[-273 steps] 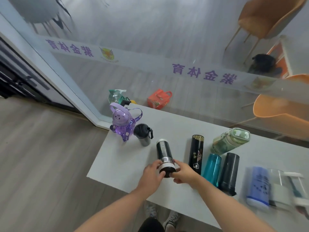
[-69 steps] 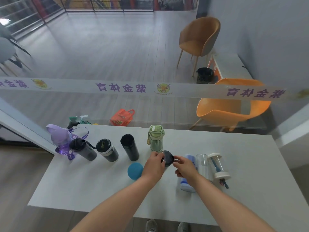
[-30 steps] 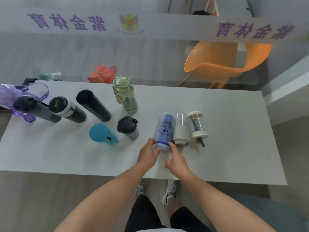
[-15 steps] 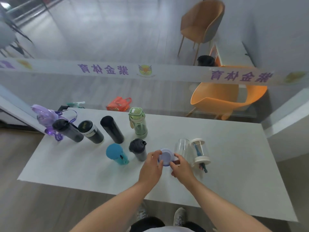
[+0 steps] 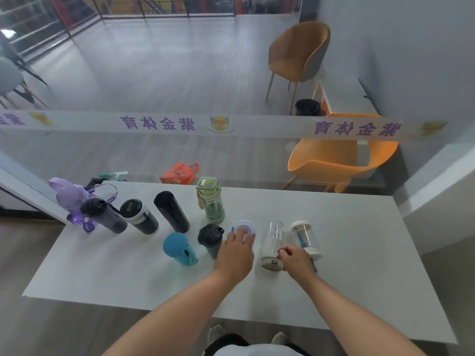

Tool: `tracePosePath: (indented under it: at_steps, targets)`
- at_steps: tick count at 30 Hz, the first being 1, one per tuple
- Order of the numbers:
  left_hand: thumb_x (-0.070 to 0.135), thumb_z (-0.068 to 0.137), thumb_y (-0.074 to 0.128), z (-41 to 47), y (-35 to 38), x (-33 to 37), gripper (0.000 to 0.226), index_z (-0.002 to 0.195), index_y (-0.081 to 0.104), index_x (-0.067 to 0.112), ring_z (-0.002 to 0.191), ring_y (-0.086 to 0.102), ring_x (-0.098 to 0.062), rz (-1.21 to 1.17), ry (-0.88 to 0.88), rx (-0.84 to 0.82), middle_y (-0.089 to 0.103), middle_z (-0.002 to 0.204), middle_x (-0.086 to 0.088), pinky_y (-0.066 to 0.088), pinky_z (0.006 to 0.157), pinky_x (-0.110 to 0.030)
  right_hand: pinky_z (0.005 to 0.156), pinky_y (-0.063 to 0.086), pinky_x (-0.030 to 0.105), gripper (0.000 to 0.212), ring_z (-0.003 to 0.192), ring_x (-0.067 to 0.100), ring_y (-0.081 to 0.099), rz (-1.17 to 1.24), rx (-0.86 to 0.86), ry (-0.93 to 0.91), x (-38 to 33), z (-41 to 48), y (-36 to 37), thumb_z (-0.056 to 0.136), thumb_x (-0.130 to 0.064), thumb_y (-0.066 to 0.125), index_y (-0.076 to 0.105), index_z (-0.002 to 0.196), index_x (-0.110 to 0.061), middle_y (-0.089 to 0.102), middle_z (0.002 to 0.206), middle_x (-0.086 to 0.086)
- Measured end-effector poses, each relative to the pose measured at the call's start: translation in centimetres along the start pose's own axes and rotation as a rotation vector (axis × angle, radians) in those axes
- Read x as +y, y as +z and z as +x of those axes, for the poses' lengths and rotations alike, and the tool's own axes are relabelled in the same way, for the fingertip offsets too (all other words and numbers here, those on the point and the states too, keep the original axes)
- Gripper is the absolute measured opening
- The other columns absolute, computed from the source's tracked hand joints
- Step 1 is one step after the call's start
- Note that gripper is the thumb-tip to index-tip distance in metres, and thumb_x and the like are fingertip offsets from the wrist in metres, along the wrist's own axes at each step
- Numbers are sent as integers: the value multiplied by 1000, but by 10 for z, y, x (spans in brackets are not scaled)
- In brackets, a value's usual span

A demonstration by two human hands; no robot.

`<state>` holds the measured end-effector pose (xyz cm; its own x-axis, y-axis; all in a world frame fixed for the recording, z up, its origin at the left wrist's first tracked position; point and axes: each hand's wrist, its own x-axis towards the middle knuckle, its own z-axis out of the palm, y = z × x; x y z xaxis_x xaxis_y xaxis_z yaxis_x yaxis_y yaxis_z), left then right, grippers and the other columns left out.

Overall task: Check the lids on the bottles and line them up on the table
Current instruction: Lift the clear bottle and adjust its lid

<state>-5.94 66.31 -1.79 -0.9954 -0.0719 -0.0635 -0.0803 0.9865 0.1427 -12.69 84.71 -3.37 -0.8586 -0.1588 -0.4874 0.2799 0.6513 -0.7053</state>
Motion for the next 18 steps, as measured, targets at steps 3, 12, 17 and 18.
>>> tracePosePath:
  at_steps: [3,12,17,18]
  targets:
    - [23,89,39,-7,15,10,30,107,61,15,86,61,-30,-127,133,-25,59,107,-5,52,67,-38,53,45,23,23,60,20,61,56,9,57,13,-1,-11,94,-7,50,69,83,-11,74,88,11]
    - [20,99,45,1,83,37,55,149,24,10,129,44,-24,-580,-414,-345,40,146,-10,37,98,-28,48,44,16,57,77,24,65,60,-154,143,41,20,19,93,-8,53,42,146,-27,50,123,-1]
    - [22,99,47,7,114,42,64,156,17,19,131,46,-26,-713,-550,-350,41,152,-5,40,103,-32,50,49,23,80,68,24,67,69,-264,93,52,31,35,89,-2,53,21,155,-32,47,138,0]
    - [21,98,48,6,117,43,62,155,22,20,131,47,-24,-734,-560,-322,43,150,-3,39,103,-31,51,50,23,80,69,24,68,76,-262,92,56,32,35,89,-1,52,22,155,-32,47,139,-1]
